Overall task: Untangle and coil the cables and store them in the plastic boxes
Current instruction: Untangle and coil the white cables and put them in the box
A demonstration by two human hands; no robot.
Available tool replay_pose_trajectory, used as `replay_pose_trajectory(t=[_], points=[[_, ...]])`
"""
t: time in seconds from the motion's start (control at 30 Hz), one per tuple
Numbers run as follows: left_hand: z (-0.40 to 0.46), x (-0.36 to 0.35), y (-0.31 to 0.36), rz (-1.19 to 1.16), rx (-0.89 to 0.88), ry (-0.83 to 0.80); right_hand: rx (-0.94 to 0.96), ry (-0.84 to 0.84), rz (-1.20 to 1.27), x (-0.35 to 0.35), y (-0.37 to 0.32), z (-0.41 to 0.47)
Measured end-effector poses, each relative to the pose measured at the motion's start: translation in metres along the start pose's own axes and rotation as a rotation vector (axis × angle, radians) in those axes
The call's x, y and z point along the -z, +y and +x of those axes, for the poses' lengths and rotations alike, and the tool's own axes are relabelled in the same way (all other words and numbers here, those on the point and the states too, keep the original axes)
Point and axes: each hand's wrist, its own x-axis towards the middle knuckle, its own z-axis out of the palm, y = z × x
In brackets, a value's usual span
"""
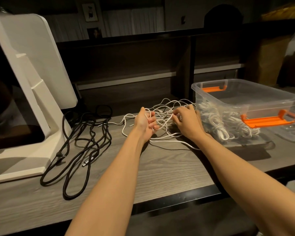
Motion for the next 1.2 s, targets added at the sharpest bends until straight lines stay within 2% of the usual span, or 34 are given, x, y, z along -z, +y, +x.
replay_pose_trajectory(t=[0.1,0.27,0.37,0.5,0.6,0.7,0.83,0.93,1.0,1.1,1.2], points=[[0.000,-0.005,-0.003,0.265,-0.059,-0.034,0.057,0.087,0.202,0.004,-0.003,0.000],[0.000,-0.010,-0.007,0.693,-0.122,-0.048,0.192,0.105,0.224,0.005,-0.010,-0.002],[0.001,-0.010,-0.005,0.727,-0.080,-0.134,0.182,0.081,0.308,0.003,-0.013,-0.002],[0.002,-0.009,-0.004,0.616,0.007,-0.286,0.065,0.086,0.617,0.009,-0.017,-0.001],[-0.003,-0.013,-0.005,0.687,-0.009,-0.393,-0.013,0.033,0.723,0.011,-0.014,0.000],[-0.007,-0.014,-0.005,0.834,-0.046,-0.404,0.016,-0.042,0.664,0.008,-0.008,0.000],[-0.008,-0.010,-0.004,0.755,-0.116,-0.342,0.041,-0.065,0.481,0.004,0.007,0.003],[-0.002,-0.008,-0.005,0.744,-0.294,0.001,-0.066,-0.199,0.264,-0.004,0.024,0.004],[0.002,-0.003,-0.003,0.709,-0.343,0.130,-0.111,-0.247,0.166,-0.005,0.025,0.003],[0.001,0.000,-0.004,0.721,-0.294,0.095,-0.094,-0.189,0.093,-0.003,0.017,0.002],[0.000,-0.002,-0.005,0.604,-0.265,0.030,-0.095,-0.192,0.055,-0.001,0.006,0.001]])
